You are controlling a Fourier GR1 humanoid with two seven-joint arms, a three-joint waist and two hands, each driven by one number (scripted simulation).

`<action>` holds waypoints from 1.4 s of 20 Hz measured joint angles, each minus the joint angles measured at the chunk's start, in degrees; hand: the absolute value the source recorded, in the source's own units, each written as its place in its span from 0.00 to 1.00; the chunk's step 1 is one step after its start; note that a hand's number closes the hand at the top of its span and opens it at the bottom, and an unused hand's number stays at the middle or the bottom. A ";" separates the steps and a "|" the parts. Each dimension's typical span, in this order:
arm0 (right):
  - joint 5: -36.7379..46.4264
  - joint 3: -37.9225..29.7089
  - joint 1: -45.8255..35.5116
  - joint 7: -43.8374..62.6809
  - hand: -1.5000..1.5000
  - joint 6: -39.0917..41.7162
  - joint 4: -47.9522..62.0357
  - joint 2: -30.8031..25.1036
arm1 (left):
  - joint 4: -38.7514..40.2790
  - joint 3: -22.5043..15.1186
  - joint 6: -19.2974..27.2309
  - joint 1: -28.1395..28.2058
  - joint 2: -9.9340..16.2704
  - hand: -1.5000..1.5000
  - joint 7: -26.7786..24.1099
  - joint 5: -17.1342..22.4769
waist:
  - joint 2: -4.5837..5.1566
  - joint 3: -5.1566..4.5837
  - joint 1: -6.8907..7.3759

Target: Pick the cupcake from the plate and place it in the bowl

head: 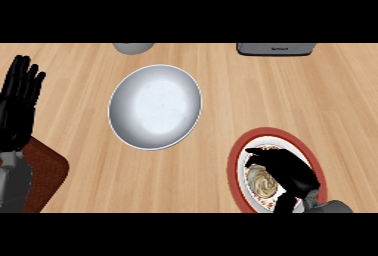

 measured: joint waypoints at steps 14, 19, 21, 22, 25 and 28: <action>0.17 -12.68 -17.68 -12.03 1.00 -1.26 19.05 -10.75 | 1.75 -0.54 -1.39 -2.27 -0.71 0.50 -0.76 -0.23 | 1.13 0.34 2.87; 1.05 -16.60 -29.42 -18.87 1.00 -2.78 34.08 -17.12 | 1.95 -1.46 -1.57 -3.69 -1.23 0.50 -0.50 -0.35 | 1.70 0.48 4.36; 1.62 -17.89 -32.97 -21.23 1.00 -5.63 39.26 -18.46 | 2.45 -1.52 -1.62 -3.36 -1.62 0.50 -1.33 -0.41 | 1.74 0.49 4.40; 1.92 -18.49 -34.77 -22.14 1.00 -6.95 41.56 -19.04 | 2.52 -1.66 -1.27 -3.78 -1.77 0.50 -1.12 -0.63 | 1.70 0.49 4.25; 1.72 -20.91 -40.13 -24.51 1.00 -10.02 47.50 -20.54 | 2.69 -1.48 -1.18 -3.92 -1.39 0.50 -0.89 -0.89 | 1.57 0.49 3.99; 0.75 -22.75 -45.25 -28.47 1.00 -10.45 52.13 -21.86 | 2.91 -1.39 -1.04 -3.97 -1.32 0.50 -0.76 -1.05 | 1.36 0.47 3.50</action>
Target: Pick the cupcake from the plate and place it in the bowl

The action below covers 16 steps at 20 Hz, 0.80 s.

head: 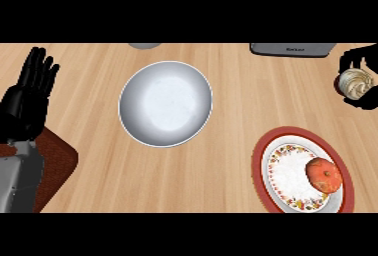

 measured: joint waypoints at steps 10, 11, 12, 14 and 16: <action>-8.52 -5.74 -12.61 -9.40 1.00 8.97 2.63 -0.10 | -0.43 1.15 0.34 2.02 0.28 0.50 -0.28 -0.02 | -0.92 -0.16 -1.96; -9.58 -6.23 -13.71 -8.67 1.00 10.07 2.49 0.88 | -0.31 1.18 0.33 2.19 0.15 0.50 -0.66 -0.03 | -0.99 -0.18 -2.13; -10.82 -6.68 -14.86 -7.88 1.00 11.64 2.24 1.88 | 0.06 1.53 0.24 1.79 0.61 0.50 -0.40 0.05 | -1.08 -0.19 -2.37; -13.11 -7.47 -17.23 -5.66 1.00 14.78 1.57 3.38 | -0.57 1.38 0.74 2.17 0.27 0.50 0.01 -0.13 | -1.29 -0.21 -2.64; -14.92 -7.65 -19.13 -2.87 1.00 17.48 0.35 5.56 | -0.32 1.55 0.63 2.88 0.05 0.50 -0.71 -0.08 | -1.42 -0.24 -2.98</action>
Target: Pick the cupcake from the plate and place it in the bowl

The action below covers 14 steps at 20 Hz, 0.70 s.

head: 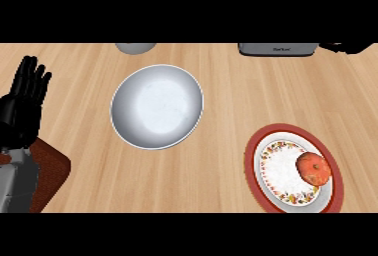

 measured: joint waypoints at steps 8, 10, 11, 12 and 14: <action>-5.53 0.80 -3.57 13.64 1.00 8.54 -8.86 8.93 | -2.48 -0.01 0.24 2.28 -0.20 0.50 0.52 -0.29 | -0.25 0.01 -0.70; -6.36 1.47 -4.24 17.09 1.00 10.09 -11.31 11.83 | -2.39 0.38 -0.14 2.33 0.22 0.50 0.84 0.03 | -0.26 0.01 -0.76; -6.60 1.98 -4.46 18.69 1.00 10.58 -12.47 13.41 | -1.73 0.49 -0.20 2.10 0.23 0.50 0.60 0.04 | -0.23 0.01 -0.81; -6.53 2.76 -4.28 20.00 1.00 10.77 -13.38 14.98 | -2.07 0.07 0.04 2.32 -0.23 0.50 0.52 -0.24 | -0.21 0.00 -0.75; -6.48 4.03 -4.16 23.28 1.00 11.05 -15.42 18.01 | -2.98 0.09 -0.11 2.51 -0.09 0.50 0.93 -0.09 | -0.20 0.00 -0.65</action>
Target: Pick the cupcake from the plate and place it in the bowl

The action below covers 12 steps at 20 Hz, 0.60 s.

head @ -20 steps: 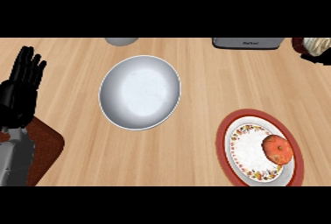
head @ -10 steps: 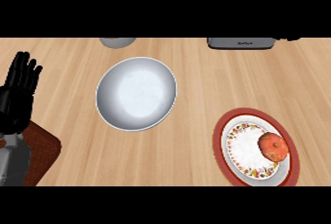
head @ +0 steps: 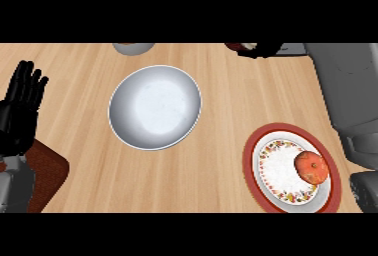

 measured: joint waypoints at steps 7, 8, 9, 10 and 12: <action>0.58 4.24 1.83 9.12 1.00 -0.54 -4.45 9.86 | 1.07 0.79 -0.85 -0.74 0.73 0.50 -0.21 0.49 | 0.24 0.02 0.20; 0.48 5.39 2.68 10.32 1.00 -1.09 -5.38 10.99 | 1.18 0.73 -0.76 -1.07 0.76 0.50 -0.06 0.36 | 0.25 0.02 0.21; 0.61 6.89 3.86 10.64 1.00 -2.03 -5.77 11.88 | 1.23 0.70 -0.89 -0.93 0.68 0.50 -0.26 0.38 | 0.27 0.02 0.31; 0.41 8.38 4.27 11.17 1.00 -3.68 -5.32 12.57 | 1.53 0.74 -1.13 -1.08 0.72 0.50 -0.48 0.47 | 0.34 0.02 0.50; -0.02 11.93 5.13 12.48 1.00 -6.89 -4.57 13.56 | 2.75 0.72 -1.47 -1.69 0.53 0.50 -1.43 0.52 | 0.44 0.01 0.77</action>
